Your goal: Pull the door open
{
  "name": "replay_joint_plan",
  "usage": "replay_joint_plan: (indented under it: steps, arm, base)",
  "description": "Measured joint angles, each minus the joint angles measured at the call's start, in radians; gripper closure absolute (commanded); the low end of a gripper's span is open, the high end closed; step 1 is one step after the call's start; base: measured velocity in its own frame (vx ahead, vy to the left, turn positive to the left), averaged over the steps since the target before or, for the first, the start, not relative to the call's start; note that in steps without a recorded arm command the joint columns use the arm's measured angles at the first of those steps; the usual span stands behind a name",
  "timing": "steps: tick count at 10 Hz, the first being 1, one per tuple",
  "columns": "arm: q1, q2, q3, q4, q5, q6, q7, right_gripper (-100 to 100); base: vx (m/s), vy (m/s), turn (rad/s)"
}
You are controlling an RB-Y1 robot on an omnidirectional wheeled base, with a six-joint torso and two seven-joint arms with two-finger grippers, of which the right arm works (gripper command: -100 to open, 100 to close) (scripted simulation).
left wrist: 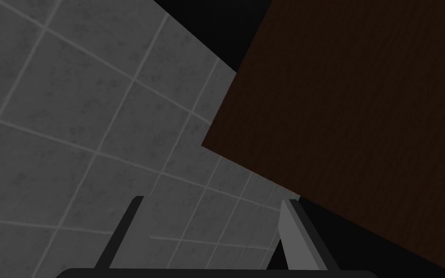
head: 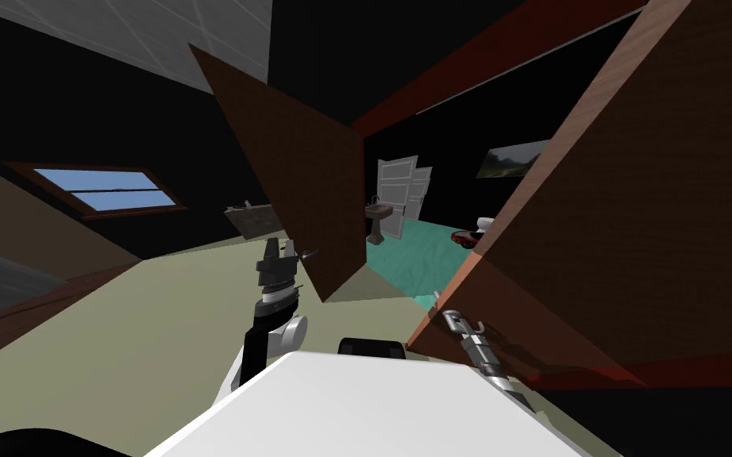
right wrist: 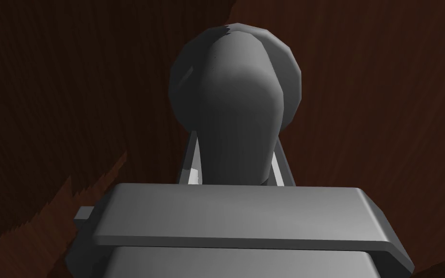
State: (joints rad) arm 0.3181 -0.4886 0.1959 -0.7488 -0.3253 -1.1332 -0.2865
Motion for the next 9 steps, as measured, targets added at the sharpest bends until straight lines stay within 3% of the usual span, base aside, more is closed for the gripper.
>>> replay_joint_plan:
  steps: [2,3,9]
  arm:
    - [0.014,-0.019,0.015,0.008,-0.001,-0.033,-0.016,100]
    - [0.018,-0.018,0.018,0.01,0.0,-0.035,-0.017,100]
    - [-0.07,0.014,-0.006,0.016,0.055,0.03,-0.005,100]
  base:
    - [-0.185,-0.011,0.082]
    - [-0.152,0.002,0.021]
    - [-0.24,-0.035,0.052]
